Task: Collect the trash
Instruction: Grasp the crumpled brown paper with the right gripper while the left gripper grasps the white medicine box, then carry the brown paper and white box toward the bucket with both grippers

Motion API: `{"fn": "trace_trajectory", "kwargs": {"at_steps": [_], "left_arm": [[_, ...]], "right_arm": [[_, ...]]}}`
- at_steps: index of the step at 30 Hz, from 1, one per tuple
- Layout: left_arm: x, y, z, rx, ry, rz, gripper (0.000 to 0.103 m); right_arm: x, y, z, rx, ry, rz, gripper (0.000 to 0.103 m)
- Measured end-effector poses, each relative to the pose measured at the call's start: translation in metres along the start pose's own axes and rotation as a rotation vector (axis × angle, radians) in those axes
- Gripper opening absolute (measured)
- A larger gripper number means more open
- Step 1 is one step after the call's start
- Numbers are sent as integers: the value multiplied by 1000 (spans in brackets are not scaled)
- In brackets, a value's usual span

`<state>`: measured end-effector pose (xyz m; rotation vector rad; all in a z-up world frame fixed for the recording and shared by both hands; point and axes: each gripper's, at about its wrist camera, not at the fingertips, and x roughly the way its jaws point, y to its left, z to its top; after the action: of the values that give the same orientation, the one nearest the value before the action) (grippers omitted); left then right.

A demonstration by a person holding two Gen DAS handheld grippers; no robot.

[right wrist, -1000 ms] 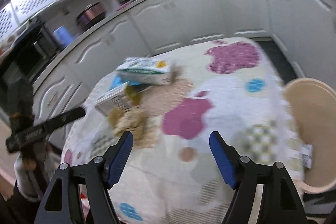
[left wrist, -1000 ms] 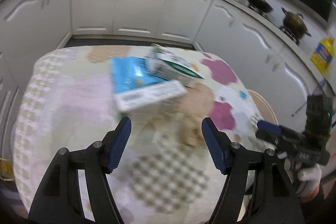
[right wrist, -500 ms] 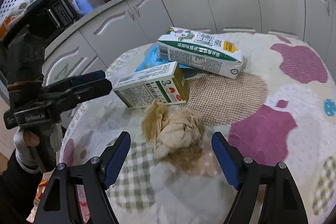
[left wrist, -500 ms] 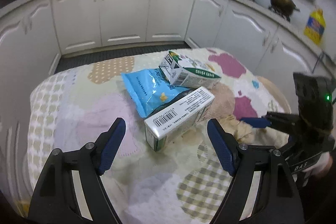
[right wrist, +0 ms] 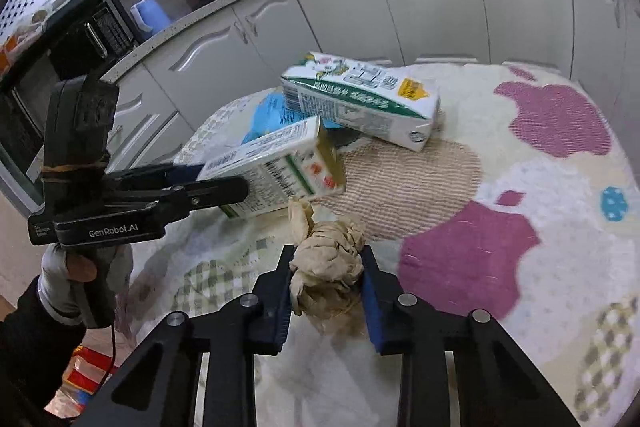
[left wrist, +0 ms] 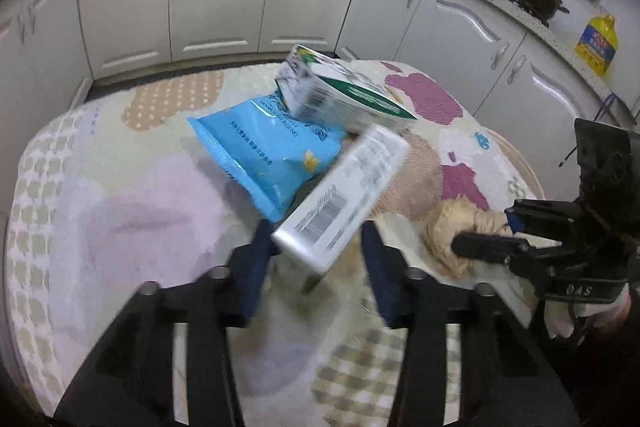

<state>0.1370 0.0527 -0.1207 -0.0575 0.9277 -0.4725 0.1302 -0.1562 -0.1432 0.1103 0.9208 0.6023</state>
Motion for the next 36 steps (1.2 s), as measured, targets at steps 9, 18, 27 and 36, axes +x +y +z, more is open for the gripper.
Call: {"fn": "trace_trajectory", "kwargs": {"at_steps": [9,18,27,36], "left_arm": [[-22,-34,-30,-87,30,-19,27],[-25,-51,-29,-108,34,-8,54],[-5,-72,-4,-20,48,58,55],[7,-66,-4,-54,74,81,26]], "right_arm": [[-35,-18,-10,31,-40,-35,28],[-34,-15,-20,7,-3,-75,38],[-33,-18,-23,-1,-6,-102,49],[-43,-22,-26,1,-26,-90,25]]}}
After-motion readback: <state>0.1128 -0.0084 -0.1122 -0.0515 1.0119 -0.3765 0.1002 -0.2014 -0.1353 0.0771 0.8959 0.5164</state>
